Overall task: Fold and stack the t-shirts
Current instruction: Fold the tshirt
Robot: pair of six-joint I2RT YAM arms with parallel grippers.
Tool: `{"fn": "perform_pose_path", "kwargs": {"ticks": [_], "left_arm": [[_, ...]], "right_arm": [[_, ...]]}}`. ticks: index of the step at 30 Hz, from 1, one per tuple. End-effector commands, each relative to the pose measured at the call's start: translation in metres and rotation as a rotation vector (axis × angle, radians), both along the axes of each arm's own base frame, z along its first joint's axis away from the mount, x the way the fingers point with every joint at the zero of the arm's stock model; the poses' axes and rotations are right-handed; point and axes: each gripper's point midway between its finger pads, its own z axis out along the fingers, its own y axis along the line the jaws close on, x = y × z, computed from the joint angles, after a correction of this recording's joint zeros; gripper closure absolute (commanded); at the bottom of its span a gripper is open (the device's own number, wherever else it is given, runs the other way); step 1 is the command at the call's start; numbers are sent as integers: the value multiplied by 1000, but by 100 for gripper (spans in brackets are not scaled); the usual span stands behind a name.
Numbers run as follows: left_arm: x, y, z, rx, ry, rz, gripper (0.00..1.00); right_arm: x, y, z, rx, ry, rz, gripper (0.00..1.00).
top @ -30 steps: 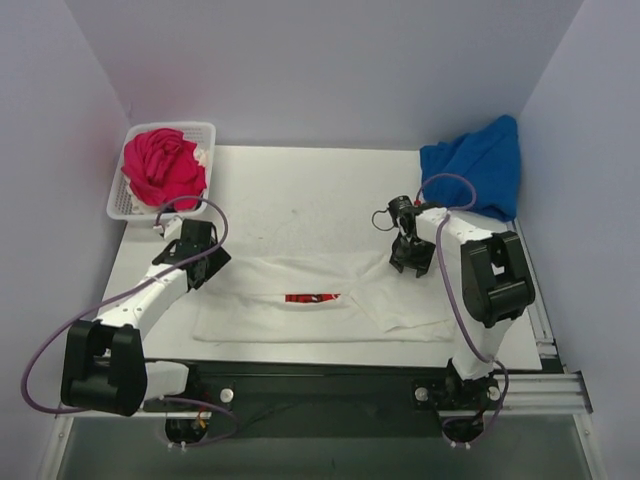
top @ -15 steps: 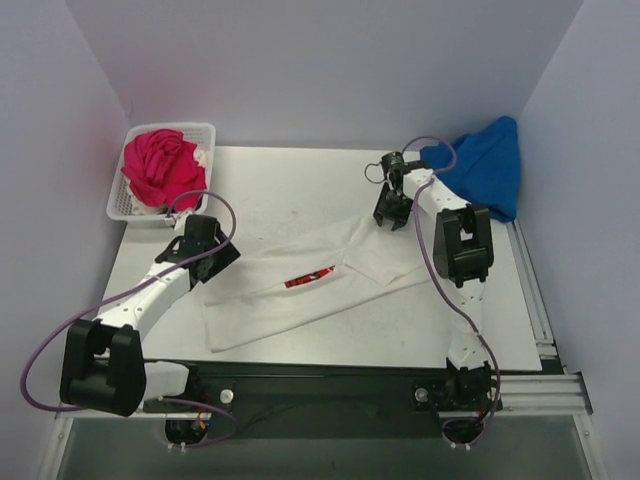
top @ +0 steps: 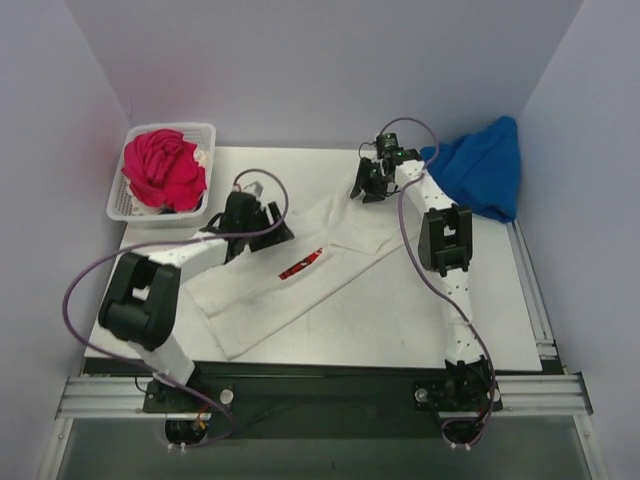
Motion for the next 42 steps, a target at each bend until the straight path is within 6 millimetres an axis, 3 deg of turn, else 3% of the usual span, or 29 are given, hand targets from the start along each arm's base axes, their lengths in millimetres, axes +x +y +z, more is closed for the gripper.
{"fn": "perform_pose_path", "kwargs": {"ticks": [1, 2, 3, 5, 6, 7, 8, 9, 10, 11, 12, 14, 16, 17, 18, 21, 22, 23, 24, 26, 28, 30, 31, 32, 37, 42], "left_arm": [[54, -59, 58, -52, -271, -175, 25], [60, -69, 61, -45, -291, -199, 25], [74, -88, 66, -48, -320, -233, 25], [88, -104, 68, -42, -348, -269, 25], [93, -113, 47, -36, -317, -289, 25], [107, -127, 64, -57, -359, -315, 25], [108, -134, 52, -55, -319, -334, 25], [111, -140, 28, -45, -274, -353, 25], [116, -155, 37, -54, -300, -389, 25], [112, -160, 27, -51, -274, -412, 25], [110, -167, 17, -51, -265, -438, 25], [99, -185, 15, -45, -281, -495, 24], [94, -194, 5, -31, -274, -520, 23], [89, -203, 7, -38, -275, -541, 23], [88, -205, -2, -33, -263, -545, 23], [92, -210, -17, -9, -230, -529, 23], [92, -202, -37, 37, -162, -486, 23], [94, -200, -42, 55, -143, -465, 23], [103, -201, -34, 67, -154, -445, 23], [111, -184, -48, 153, -105, -349, 23], [126, -171, -44, 215, -111, -245, 23], [127, -157, -53, 279, -64, -186, 23], [142, -148, -41, 312, -87, -101, 22], [137, -136, -57, 370, -27, -78, 23], [156, -88, -63, 459, 64, 148, 22], [175, -61, -65, 393, 80, 230, 22]], "right_arm": [[0, 2, 42, 78, -87, 54, 58], [7, 3, 74, 104, -181, 55, 58], [6, 3, 85, 121, -216, 62, 57], [-8, 2, 106, 177, -255, 59, 56], [-1, 3, 122, 209, -324, 57, 56], [-4, 1, 130, 231, -341, 51, 55], [-8, -3, 145, 255, -379, 47, 55], [-12, -5, 150, 279, -382, 35, 55], [-16, -8, 156, 285, -390, 29, 55], [-19, -14, 171, 288, -417, 16, 55], [-28, -17, 164, 285, -395, 14, 55], [-41, -21, 176, 277, -410, 17, 55], [-56, -27, 163, 244, -384, 12, 55], [-63, -30, 170, 238, -396, 11, 55], [-73, -34, 158, 224, -369, 0, 55], [-90, -39, 154, 206, -350, -2, 55], [-101, -40, 148, 200, -330, 4, 54], [-107, -41, 141, 194, -310, 4, 55], [-113, -41, 137, 189, -296, 6, 55], [-131, -39, 124, 167, -253, 28, 55], [-144, -33, 114, 128, -229, 43, 56], [-163, -29, 103, 89, -199, 75, 56], [-170, -26, 99, 73, -192, 85, 56], [-185, -17, 92, 42, -177, 117, 56], [-228, 21, 76, -14, -143, 250, 56], [-261, 75, 63, -22, -113, 400, 56]]}}
